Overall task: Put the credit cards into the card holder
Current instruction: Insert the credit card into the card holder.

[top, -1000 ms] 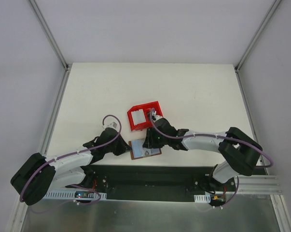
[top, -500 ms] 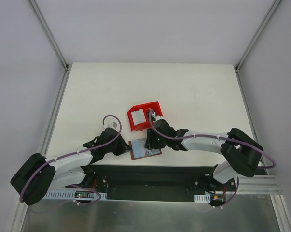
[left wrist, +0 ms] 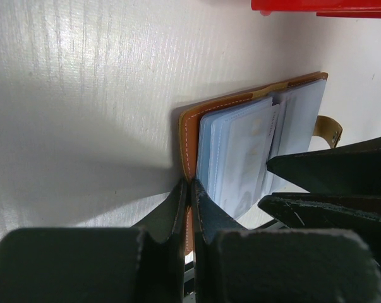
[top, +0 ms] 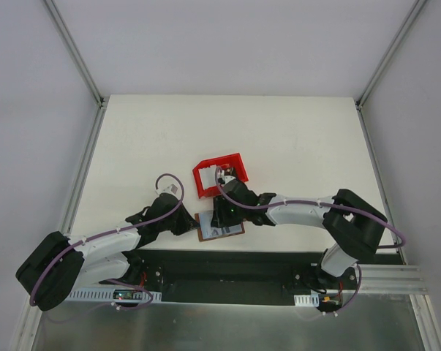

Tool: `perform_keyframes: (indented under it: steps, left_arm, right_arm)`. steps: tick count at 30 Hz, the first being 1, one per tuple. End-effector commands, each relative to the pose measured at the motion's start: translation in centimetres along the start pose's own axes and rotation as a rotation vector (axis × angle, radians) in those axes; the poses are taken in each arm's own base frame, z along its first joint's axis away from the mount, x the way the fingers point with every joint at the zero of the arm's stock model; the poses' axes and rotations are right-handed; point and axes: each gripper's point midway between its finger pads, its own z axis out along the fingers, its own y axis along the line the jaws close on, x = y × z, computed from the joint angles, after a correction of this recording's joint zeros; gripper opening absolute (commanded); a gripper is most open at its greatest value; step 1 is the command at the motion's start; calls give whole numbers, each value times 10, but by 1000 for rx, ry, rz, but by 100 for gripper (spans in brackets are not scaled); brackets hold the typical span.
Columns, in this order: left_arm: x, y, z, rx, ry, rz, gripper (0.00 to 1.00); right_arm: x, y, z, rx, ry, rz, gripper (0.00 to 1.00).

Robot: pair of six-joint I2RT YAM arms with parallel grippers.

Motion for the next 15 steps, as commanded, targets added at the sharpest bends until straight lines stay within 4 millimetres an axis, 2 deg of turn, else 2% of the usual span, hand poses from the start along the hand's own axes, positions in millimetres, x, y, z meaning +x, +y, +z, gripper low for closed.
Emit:
perform_keyframes:
  steps: [1,9,15]
  left_arm:
    - [-4,1,-2,-12,-8,11,0]
    - [-3,2,-2,-15,-4,16,0]
    - [-3,2,-2,-11,-11,12,0]
  right_arm:
    - [-13,24,1,-78,-18,-22,42]
    - [-20,34,4,-117,-29,-50,43]
    - [-31,9,-15,17,-102,-68,43]
